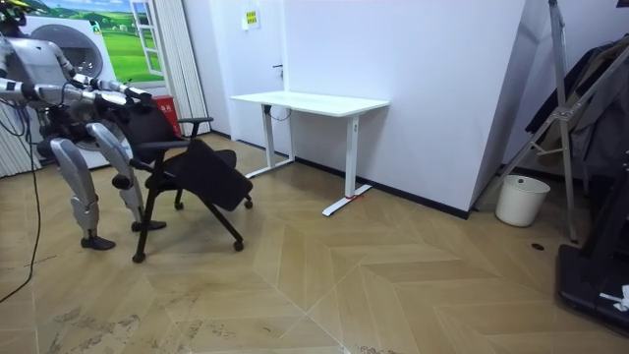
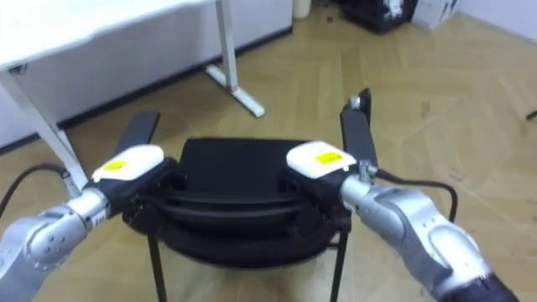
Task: Push chair
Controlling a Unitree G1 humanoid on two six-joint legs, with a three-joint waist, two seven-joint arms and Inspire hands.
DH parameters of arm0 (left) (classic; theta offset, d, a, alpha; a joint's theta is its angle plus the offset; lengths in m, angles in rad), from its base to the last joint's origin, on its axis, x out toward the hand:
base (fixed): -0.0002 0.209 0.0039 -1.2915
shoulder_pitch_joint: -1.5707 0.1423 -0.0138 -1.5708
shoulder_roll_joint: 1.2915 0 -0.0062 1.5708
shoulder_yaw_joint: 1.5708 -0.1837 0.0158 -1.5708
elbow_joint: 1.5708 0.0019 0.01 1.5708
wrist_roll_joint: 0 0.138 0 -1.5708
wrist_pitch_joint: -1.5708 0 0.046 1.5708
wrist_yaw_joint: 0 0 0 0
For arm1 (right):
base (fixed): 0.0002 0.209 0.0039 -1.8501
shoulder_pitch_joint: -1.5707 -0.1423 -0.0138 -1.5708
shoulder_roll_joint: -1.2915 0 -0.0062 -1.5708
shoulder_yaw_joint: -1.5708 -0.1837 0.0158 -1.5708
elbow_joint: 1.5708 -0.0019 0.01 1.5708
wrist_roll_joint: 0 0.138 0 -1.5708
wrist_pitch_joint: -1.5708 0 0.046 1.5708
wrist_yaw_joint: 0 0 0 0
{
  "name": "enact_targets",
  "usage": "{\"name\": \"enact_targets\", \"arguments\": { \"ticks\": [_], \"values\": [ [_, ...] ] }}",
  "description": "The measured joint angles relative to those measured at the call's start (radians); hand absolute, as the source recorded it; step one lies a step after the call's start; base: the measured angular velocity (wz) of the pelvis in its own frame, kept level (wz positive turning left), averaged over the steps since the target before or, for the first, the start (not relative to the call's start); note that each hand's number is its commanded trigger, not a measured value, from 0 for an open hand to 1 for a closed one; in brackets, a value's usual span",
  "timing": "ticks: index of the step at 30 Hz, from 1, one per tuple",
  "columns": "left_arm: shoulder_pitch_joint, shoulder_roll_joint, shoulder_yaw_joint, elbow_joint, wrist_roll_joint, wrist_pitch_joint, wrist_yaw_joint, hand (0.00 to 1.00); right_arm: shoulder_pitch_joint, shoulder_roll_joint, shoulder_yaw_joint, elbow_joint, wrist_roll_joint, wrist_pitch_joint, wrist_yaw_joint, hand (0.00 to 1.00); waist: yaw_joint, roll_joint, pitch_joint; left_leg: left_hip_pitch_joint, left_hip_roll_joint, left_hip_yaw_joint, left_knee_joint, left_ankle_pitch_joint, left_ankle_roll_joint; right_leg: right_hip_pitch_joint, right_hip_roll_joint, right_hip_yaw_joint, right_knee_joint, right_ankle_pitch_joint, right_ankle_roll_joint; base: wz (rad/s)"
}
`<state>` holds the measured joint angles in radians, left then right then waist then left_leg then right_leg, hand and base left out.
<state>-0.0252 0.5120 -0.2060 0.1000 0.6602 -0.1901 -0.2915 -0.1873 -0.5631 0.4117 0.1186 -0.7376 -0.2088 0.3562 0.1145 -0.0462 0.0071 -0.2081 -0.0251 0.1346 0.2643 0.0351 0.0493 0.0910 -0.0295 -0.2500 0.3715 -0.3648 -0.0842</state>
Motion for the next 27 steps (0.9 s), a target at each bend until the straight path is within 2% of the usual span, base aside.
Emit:
{"name": "enact_targets", "arguments": {
  "ticks": [2, 5, 7, 8, 10, 11, 12, 14, 15, 16, 17, 19, 20, 21, 22, 23, 24, 25, 26, 27],
  "values": [
    [-0.002, 0.000, 0.009, -0.006, 0.001, 0.001, -0.001, 1.00, -0.006, 0.001, 0.001, -0.004, -0.004, 0.000, -0.010, 1.00, 0.007, -0.011, 0.0001, 0.003, -0.010, 0.011, -0.003, -0.006, 0.003, 0.007, -0.012, -0.003, -0.010, -0.005, 0.007, 0.00],
    [-0.005, 0.000, 0.014, -0.011, -0.002, 0.003, -0.002, 1.00, -0.009, 0.001, 0.002, -0.003, -0.022, -0.006, -0.034, 1.00, 0.018, -0.027, 0.0058, 0.012, -0.038, 0.032, 0.012, -0.043, 0.014, 0.021, -0.046, -0.008, 0.009, -0.036, 0.028, 0.06],
    [-0.011, 0.002, 0.021, -0.012, -0.014, -0.004, 0.001, 1.00, -0.038, -0.009, 0.011, 0.001, -0.017, -0.010, -0.035, 1.00, 0.023, -0.033, 0.0101, 0.011, -0.042, 0.079, 0.050, -0.088, 0.030, 0.004, -0.086, -0.044, 0.107, -0.058, 0.060, 0.07],
    [-0.012, 0.003, 0.021, -0.011, -0.016, -0.004, 0.001, 1.00, -0.047, -0.010, 0.018, 0.007, -0.017, -0.010, -0.037, 1.00, 0.024, -0.033, 0.0102, 0.012, -0.042, 0.085, 0.059, -0.098, 0.031, -0.010, -0.100, -0.059, 0.151, -0.058, 0.069, 0.00],
    [-0.021, 0.006, 0.021, -0.008, -0.017, -0.002, -0.001, 1.00, -0.067, -0.008, 0.034, 0.030, -0.016, -0.014, -0.049, 1.00, 0.023, -0.036, 0.0120, 0.021, -0.040, 0.087, 0.083, -0.140, 0.039, -0.046, -0.150, -0.111, 0.293, -0.035, 0.110, 0.13],
    [-0.021, 0.007, 0.021, -0.008, -0.017, -0.002, -0.001, 1.00, -0.068, -0.008, 0.036, 0.034, -0.016, -0.015, -0.051, 1.00, 0.024, -0.037, 0.0124, 0.029, -0.043, 0.086, 0.084, -0.148, 0.041, -0.051, -0.158, -0.115, 0.318, -0.026, 0.116, 0.16],
    [-0.021, 0.010, 0.020, -0.008, -0.016, -0.004, -0.002, 1.00, -0.068, -0.008, 0.037, 0.039, -0.016, -0.020, -0.057, 1.00, 0.027, -0.035, 0.0114, 0.040, -0.042, 0.076, 0.096, -0.169, 0.044, -0.058, -0.165, -0.120, 0.360, 0.002, 0.124, 0.12],
    [-0.025, 0.014, 0.018, -0.010, -0.008, -0.005, -0.004, 1.00, -0.067, -0.007, 0.047, 0.052, -0.012, -0.022, -0.073, 1.00, 0.025, -0.028, 0.0130, 0.064, -0.037, 0.047, 0.094, -0.197, 0.050, -0.092, -0.160, -0.114, 0.445, 0.078, 0.122, 0.20],
    [-0.028, 0.016, 0.017, -0.013, -0.001, -0.004, -0.005, 1.00, -0.066, -0.002, 0.048, 0.056, -0.013, -0.022, -0.078, 1.00, 0.021, -0.021, 0.0128, 0.074, -0.029, 0.020, 0.090, -0.209, 0.052, -0.127, -0.162, -0.110, 0.497, 0.092, 0.126, 0.24],
    [-0.032, 0.019, 0.021, -0.018, 0.001, -0.004, -0.004, 1.00, -0.067, -0.001, 0.048, 0.055, -0.013, -0.022, -0.083, 1.00, 0.026, -0.015, 0.0147, 0.075, -0.019, 0.007, 0.086, -0.217, 0.049, -0.183, -0.154, -0.107, 0.499, 0.051, 0.115, 0.21],
    [-0.035, 0.022, 0.022, -0.018, 0.001, -0.005, -0.003, 1.00, -0.068, 0.000, 0.048, 0.055, -0.013, -0.022, -0.086, 1.00, 0.023, -0.013, 0.0162, 0.080, -0.017, 0.002, 0.078, -0.217, 0.048, -0.215, -0.148, -0.102, 0.491, 0.037, 0.107, 0.22],
    [-0.038, 0.024, 0.020, -0.009, 0.001, -0.005, 0.003, 1.00, -0.069, 0.006, 0.051, 0.055, -0.020, -0.023, -0.092, 1.00, 0.023, 0.000, 0.0229, 0.115, -0.006, -0.013, 0.066, -0.225, 0.034, -0.332, -0.126, -0.047, 0.389, 0.033, 0.095, 0.32],
    [-0.037, 0.026, 0.019, -0.008, 0.001, -0.003, 0.003, 1.00, -0.069, 0.011, 0.052, 0.060, -0.022, -0.023, -0.092, 1.00, 0.022, 0.001, 0.0231, 0.127, -0.006, -0.022, 0.063, -0.229, 0.030, -0.348, -0.124, -0.038, 0.336, 0.043, 0.092, 0.40],
    [-0.033, 0.028, 0.016, -0.003, 0.000, -0.001, 0.004, 1.00, -0.069, 0.017, 0.058, 0.069, -0.025, -0.025, -0.094, 1.00, 0.014, -0.003, 0.0236, 0.152, -0.007, -0.038, 0.060, -0.245, 0.021, -0.361, -0.121, -0.026, 0.200, 0.091, 0.093, 0.45],
    [-0.030, 0.028, 0.016, 0.003, 0.000, -0.001, 0.005, 1.00, -0.069, 0.018, 0.064, 0.078, -0.027, -0.033, -0.102, 1.00, 0.012, -0.006, 0.0248, 0.169, -0.007, -0.058, 0.073, -0.269, 0.011, -0.367, -0.117, -0.014, 0.083, 0.175, 0.095, 0.52],
    [-0.027, 0.027, 0.017, 0.006, 0.000, -0.002, 0.005, 1.00, -0.068, 0.018, 0.069, 0.081, -0.029, -0.035, -0.107, 1.00, 0.007, -0.005, 0.0222, 0.175, -0.004, -0.073, 0.087, -0.285, 0.004, -0.366, -0.118, 0.001, 0.055, 0.218, 0.096, 0.58],
    [-0.022, 0.031, 0.020, 0.006, -0.001, -0.008, 0.006, 1.00, -0.068, 0.016, 0.070, 0.079, -0.035, -0.042, -0.111, 1.00, 0.003, -0.008, 0.0139, 0.175, -0.002, -0.091, 0.119, -0.310, -0.012, -0.347, -0.104, 0.009, 0.045, 0.278, 0.070, 0.61],
    [-0.023, 0.024, 0.018, 0.014, 0.001, -0.015, 0.019, 1.00, -0.068, 0.010, 0.070, 0.079, -0.038, -0.042, -0.115, 1.00, 0.002, 0.003, 0.0063, 0.174, 0.019, -0.069, 0.131, -0.325, -0.030, -0.332, -0.089, -0.013, 0.042, 0.274, 0.050, 0.52],
    [-0.023, 0.023, 0.018, 0.015, 0.001, -0.016, 0.025, 1.00, -0.072, 0.010, 0.069, 0.080, -0.042, -0.042, -0.118, 1.00, 0.003, 0.008, 0.0050, 0.176, 0.032, -0.054, 0.128, -0.328, -0.035, -0.326, -0.083, -0.024, 0.039, 0.271, 0.040, 0.45],
    [-0.029, 0.022, 0.016, 0.019, 0.000, -0.016, 0.033, 1.00, -0.081, 0.010, 0.069, 0.090, -0.045, -0.043, -0.126, 1.00, -0.002, 0.015, 0.0061, 0.183, 0.052, -0.052, 0.124, -0.334, -0.046, -0.307, -0.074, -0.048, 0.031, 0.270, 0.022, 0.41]
  ]
}}
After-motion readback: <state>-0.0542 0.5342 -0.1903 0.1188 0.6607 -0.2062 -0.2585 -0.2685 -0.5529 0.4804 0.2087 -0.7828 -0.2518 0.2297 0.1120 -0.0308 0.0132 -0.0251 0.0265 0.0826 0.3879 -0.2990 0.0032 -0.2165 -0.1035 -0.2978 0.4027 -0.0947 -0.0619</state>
